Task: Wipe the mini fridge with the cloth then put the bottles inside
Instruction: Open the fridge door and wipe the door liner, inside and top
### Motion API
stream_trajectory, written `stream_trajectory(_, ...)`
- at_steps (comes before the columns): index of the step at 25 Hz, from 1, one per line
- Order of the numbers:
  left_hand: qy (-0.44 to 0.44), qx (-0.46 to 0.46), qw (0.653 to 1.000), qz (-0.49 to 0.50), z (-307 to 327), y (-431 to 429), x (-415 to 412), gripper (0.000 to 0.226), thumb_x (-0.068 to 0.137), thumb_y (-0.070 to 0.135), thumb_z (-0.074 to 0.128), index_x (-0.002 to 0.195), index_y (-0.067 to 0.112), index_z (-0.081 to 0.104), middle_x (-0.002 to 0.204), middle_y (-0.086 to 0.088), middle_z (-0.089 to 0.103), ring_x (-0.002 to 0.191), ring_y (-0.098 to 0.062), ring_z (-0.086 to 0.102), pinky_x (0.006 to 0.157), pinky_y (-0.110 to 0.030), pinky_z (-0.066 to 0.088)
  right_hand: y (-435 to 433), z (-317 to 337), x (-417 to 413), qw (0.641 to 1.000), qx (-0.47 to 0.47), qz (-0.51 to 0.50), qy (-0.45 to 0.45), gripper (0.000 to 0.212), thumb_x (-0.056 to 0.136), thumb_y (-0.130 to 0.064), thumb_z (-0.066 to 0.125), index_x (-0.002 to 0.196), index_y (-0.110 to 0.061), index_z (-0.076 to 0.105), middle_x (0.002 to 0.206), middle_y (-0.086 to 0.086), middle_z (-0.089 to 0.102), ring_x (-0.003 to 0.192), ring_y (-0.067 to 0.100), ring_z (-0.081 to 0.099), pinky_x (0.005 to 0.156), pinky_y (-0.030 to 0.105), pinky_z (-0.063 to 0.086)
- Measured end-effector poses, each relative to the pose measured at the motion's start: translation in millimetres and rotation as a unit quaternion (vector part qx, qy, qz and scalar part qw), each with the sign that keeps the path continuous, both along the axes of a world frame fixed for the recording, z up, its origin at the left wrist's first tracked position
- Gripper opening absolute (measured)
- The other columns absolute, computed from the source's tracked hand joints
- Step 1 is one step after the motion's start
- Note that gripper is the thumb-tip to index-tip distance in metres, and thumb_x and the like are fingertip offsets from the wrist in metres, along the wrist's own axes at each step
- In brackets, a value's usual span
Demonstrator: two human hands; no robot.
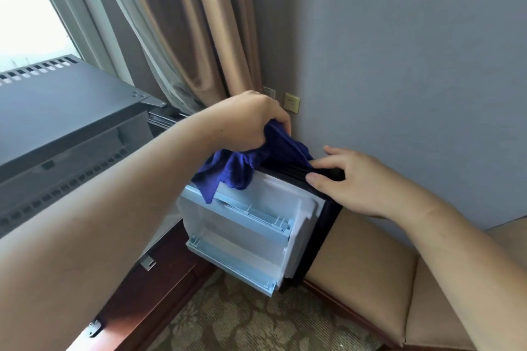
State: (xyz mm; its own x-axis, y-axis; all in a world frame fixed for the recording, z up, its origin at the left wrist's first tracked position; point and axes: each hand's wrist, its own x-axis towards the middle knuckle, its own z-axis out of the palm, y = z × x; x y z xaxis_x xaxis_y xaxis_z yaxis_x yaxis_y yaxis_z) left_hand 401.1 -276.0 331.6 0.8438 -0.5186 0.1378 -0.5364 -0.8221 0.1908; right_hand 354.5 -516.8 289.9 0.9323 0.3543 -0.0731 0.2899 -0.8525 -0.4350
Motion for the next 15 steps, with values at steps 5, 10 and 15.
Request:
stream_trajectory(5, 0.026, 0.024, 0.999, -0.024, 0, -56, -4, 0.056, 0.069, -0.003, 0.049, 0.1, 0.037, 0.073, 0.1, 0.008, 0.071, 0.1, -0.019, 0.061, 0.088, -0.036, 0.053, -16, 2, -13, 0.999, 0.0, 0.018, -0.047, 0.037, 0.089, -0.059, 0.056, 0.123, -0.048, 0.062, 0.15, -0.007, 0.045, 0.142, 0.016, 0.037, 0.116, 0.042, 0.033)
stream_trajectory(10, 0.018, -0.054, 0.998, 0.037, -11, -36, -16, 0.054, 0.068, 0.002, 0.048, 0.1, 0.039, 0.071, 0.102, 0.013, 0.07, 0.102, -0.015, 0.062, 0.092, -0.037, 0.051, -9, 4, -4, 0.997, 0.015, 0.053, -0.053, 0.026, 0.088, -0.049, 0.066, 0.112, -0.041, 0.069, 0.157, -0.005, 0.039, 0.145, 0.016, 0.033, 0.118, 0.033, 0.029)
stream_trajectory(15, 0.016, -0.098, 0.993, 0.063, -11, -4, -16, 0.055, 0.067, 0.001, 0.046, 0.1, 0.035, 0.074, 0.102, 0.013, 0.072, 0.101, -0.007, 0.063, 0.093, -0.027, 0.049, 17, 5, 1, 0.993, 0.031, 0.114, 0.004, 0.036, 0.089, -0.038, 0.06, 0.123, -0.048, 0.066, 0.168, -0.012, 0.009, 0.154, 0.008, 0.003, 0.119, 0.021, 0.006)
